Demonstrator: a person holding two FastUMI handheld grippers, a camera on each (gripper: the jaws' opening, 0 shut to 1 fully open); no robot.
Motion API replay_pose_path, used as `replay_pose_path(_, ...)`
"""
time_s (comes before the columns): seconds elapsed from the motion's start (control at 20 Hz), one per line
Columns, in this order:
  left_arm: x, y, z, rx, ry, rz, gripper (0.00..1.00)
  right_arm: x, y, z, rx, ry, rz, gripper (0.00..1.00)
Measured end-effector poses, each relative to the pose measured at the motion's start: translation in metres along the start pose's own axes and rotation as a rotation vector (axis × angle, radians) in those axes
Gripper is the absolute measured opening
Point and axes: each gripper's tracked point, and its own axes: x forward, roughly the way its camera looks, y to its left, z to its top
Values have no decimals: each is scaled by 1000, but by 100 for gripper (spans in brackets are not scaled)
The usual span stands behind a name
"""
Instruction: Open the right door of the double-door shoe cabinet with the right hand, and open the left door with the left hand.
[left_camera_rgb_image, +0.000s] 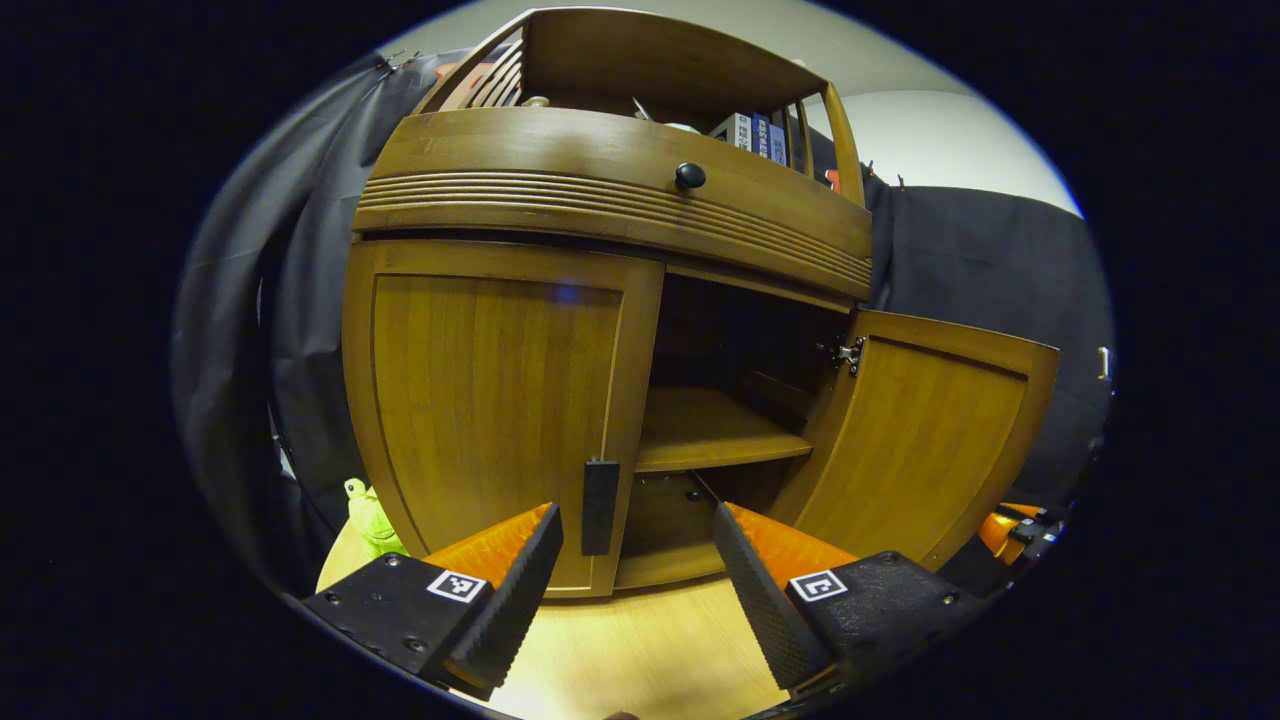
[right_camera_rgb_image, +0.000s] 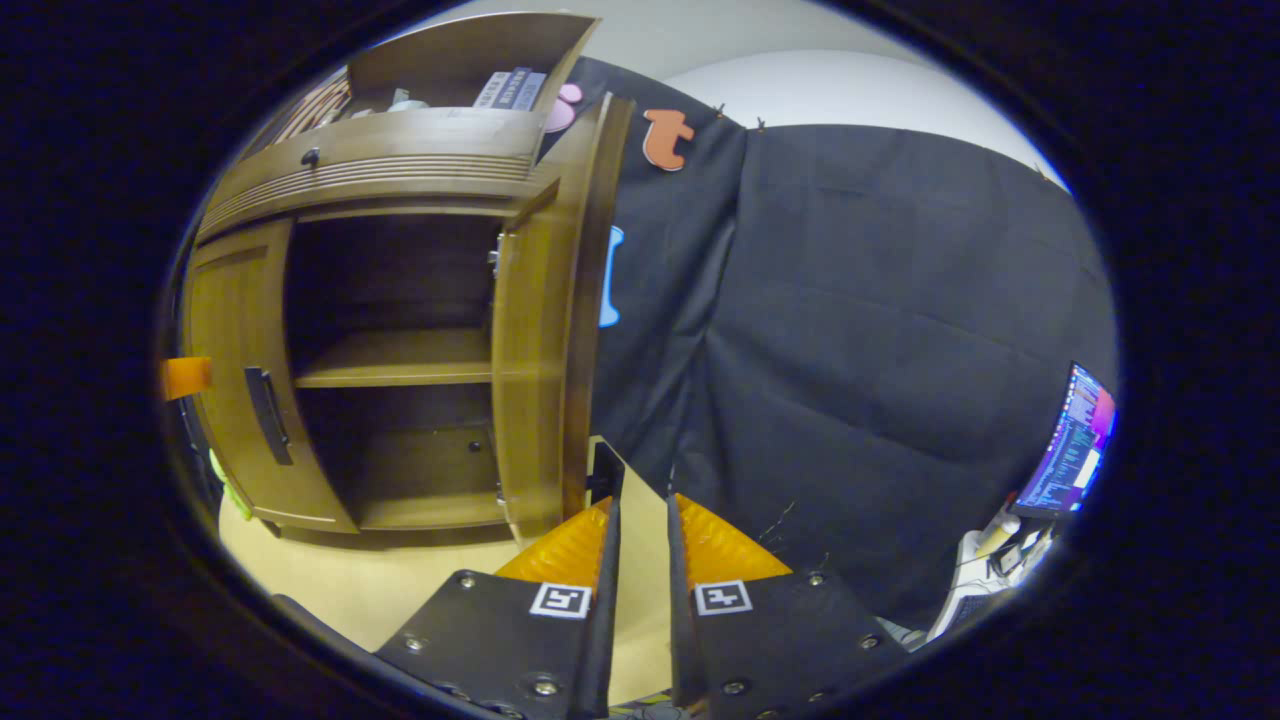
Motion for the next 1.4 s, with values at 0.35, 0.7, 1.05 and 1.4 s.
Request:
replay_pose_path(0.35,26,6,-8,4,17,20,95,-9,3,24,55,-56,39,22)
replay_pose_path(0.7,65,22,-23,25,56,64,95,-46,-3,64,92,-150,47,22)
replay_pose_path(1.05,114,39,-45,20,111,107,93,-74,-7,97,91,-229,49,20)
replay_pose_path(1.4,137,45,-45,43,96,112,75,-74,4,99,75,-236,62,21)
